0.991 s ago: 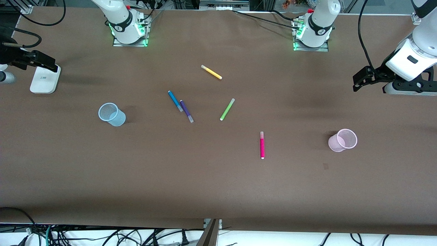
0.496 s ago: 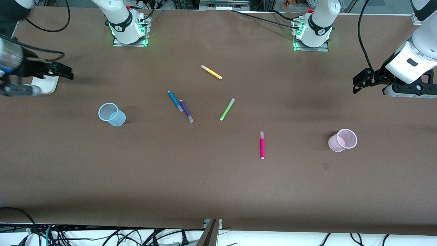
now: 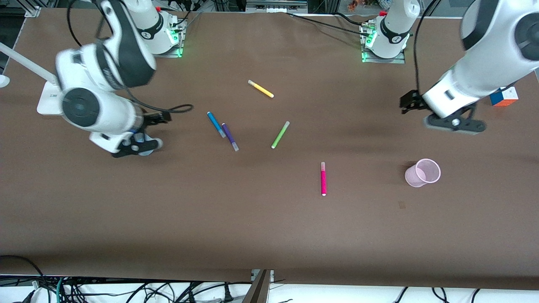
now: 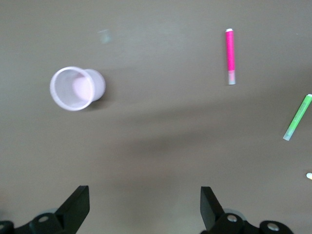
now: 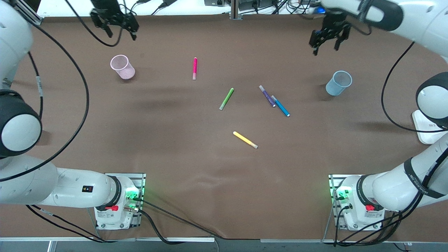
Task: Place pink and blue markers in matching cups
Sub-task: 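Close both grippers on the blue and pink markers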
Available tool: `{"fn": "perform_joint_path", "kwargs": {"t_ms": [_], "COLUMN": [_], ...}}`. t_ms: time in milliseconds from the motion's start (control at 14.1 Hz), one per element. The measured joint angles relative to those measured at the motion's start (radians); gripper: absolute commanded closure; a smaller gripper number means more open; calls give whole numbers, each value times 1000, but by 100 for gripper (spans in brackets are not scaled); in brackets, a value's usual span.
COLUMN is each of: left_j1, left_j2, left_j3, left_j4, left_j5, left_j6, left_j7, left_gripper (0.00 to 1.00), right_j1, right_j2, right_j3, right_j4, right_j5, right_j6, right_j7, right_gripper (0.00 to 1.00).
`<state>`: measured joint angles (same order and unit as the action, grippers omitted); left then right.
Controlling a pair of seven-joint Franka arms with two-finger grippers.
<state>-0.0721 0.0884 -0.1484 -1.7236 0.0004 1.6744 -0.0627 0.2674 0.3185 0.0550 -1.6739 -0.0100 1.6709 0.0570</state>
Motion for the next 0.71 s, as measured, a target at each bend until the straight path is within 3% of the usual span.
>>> {"fn": "perform_joint_path", "kwargs": {"t_ms": [283, 708], "left_j1": [-21, -135], "left_j2": [161, 399], "left_j3": [-54, -61], "left_j4": [-2, -1], "left_j5": [0, 0], "left_j6": [210, 554], "left_j7": [-90, -215], "left_gripper": [0, 0], "right_j1": [24, 31], "right_j2": [3, 17], "right_j3": [41, 131], "right_j4": [-201, -408], "right_j5": [4, 4], "right_j6": [229, 507], "right_j7": [1, 3], "right_gripper": [0, 0]}}
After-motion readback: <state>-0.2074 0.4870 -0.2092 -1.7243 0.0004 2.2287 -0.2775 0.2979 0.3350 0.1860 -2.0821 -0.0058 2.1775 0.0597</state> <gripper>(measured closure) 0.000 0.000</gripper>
